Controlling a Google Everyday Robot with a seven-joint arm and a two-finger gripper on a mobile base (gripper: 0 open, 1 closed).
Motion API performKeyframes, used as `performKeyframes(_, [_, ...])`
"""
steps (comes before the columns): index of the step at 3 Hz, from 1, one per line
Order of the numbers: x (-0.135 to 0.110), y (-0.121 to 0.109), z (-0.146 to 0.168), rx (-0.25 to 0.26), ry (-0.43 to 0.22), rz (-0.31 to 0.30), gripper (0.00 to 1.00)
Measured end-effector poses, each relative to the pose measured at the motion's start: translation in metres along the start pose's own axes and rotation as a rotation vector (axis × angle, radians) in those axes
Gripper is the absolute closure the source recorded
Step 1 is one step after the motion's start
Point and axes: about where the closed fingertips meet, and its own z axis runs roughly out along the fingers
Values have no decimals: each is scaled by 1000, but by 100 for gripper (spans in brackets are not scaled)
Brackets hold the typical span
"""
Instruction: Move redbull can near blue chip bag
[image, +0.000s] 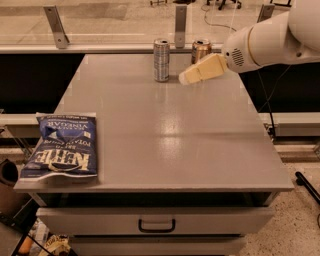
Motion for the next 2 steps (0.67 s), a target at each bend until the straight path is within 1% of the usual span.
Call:
performKeyframes(1, [0, 0, 0, 0, 0, 0, 0])
performKeyframes(2, [-11, 2, 21, 5, -54, 16, 0])
